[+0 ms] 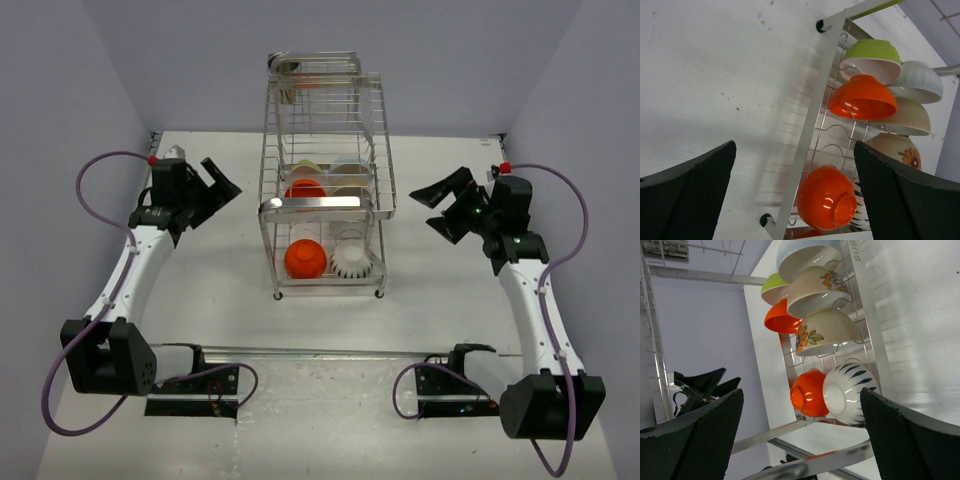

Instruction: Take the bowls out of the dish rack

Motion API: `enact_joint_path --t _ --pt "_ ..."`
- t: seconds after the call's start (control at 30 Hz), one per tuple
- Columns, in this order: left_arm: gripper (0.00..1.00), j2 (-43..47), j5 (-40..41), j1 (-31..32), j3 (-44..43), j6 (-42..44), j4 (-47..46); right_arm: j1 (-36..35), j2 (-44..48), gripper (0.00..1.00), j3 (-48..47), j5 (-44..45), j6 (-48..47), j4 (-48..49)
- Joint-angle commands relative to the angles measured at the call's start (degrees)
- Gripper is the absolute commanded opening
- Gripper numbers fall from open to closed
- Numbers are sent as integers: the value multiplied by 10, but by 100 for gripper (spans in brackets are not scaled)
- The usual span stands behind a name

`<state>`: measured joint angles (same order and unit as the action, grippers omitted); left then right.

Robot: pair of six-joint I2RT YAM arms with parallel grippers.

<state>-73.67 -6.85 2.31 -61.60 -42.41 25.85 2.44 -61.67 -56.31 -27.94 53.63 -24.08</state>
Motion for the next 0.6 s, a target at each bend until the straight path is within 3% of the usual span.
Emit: enact_joint_path --t 0.0,0.17,0.23,0.33,0.37,0.4,0.47,0.57 --pt "100 26 -7 2 13 -11 8 3 33 99 15 13 -7 -12" --pt "100 40 -22 2 38 -59 -11 3 45 99 49 -24 41 26" --pt "100 37 -26 2 34 -62 -20 6 52 99 100 -47 120 109" --pt "100 33 -15 2 21 -54 -19 7 59 97 228 -70 291 329" --pt "100 33 -18 2 21 -52 -25 6 62 95 267 -61 387 408" --pt "100 32 -20 2 21 -51 -31 1 55 92 330 -36 428 510" --pt "100 31 -21 2 16 -50 -31 -2 31 84 372 -26 514 616" --pt "100 37 -16 2 19 -58 -49 -24 14 79 383 2 526 615"
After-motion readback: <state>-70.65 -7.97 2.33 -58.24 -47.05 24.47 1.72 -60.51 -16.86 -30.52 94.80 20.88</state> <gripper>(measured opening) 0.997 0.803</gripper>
